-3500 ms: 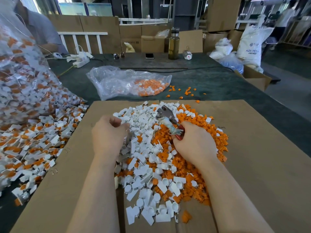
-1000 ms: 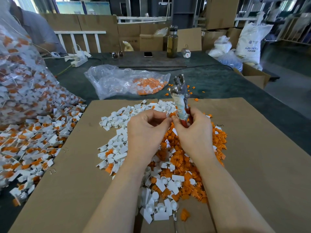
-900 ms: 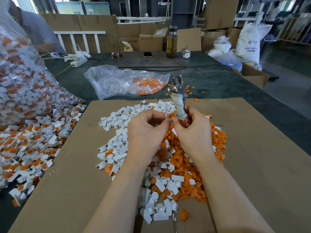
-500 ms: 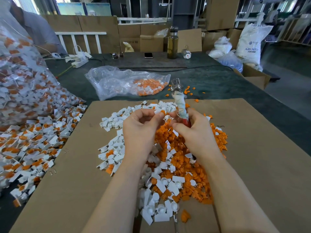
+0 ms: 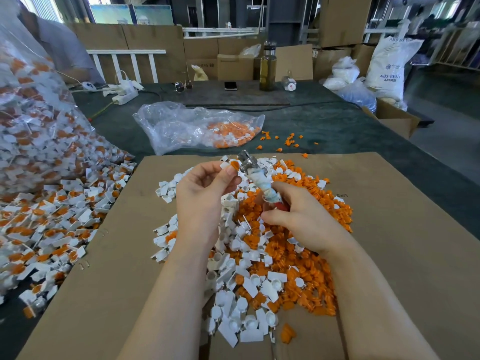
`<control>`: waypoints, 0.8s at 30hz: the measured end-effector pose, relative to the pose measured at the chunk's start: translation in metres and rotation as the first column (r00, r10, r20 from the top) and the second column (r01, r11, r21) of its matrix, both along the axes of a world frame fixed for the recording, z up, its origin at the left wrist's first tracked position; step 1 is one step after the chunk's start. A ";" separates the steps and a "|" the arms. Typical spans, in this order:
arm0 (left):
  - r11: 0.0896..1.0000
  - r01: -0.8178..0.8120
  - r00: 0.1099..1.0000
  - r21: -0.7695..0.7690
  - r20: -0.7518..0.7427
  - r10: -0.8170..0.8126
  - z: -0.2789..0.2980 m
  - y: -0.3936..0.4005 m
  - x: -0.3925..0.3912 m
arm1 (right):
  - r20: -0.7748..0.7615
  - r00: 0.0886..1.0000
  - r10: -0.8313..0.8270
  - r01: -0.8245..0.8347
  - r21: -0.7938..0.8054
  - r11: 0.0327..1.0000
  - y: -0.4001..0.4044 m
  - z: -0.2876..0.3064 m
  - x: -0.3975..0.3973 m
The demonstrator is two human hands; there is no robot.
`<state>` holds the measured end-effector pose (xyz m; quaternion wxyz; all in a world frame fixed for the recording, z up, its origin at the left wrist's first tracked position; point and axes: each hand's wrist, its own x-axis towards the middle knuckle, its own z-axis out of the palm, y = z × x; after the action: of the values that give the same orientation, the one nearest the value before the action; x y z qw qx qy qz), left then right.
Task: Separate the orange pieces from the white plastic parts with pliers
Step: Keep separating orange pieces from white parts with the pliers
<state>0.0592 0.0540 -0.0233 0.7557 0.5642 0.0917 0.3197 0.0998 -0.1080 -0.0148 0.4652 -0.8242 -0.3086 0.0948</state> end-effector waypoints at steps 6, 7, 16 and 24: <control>0.999 0.033 0.999 0.034 0.014 -0.033 -0.002 0.006 0.000 | -0.007 0.999 0.039 -0.040 -0.057 0.998 0.002 -0.002 0.002; 0.998 0.041 0.999 0.038 0.015 -0.041 -0.002 0.007 0.000 | -0.001 0.999 0.044 -0.044 -0.054 0.998 0.002 -0.003 0.002; 0.997 0.068 0.997 0.021 0.023 -0.069 -0.004 0.011 -0.002 | 0.054 0.998 0.041 -0.037 -0.064 0.997 0.005 -0.006 0.001; 0.996 0.084 0.996 -0.036 0.001 -0.084 -0.002 0.010 -0.002 | 0.103 0.995 0.000 0.010 -0.095 0.995 0.009 -0.007 0.000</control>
<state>0.0577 0.0645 -0.0255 0.7786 0.5538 0.0738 0.2856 0.0996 -0.0992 -0.0220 0.4091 -0.8500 -0.3252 0.0656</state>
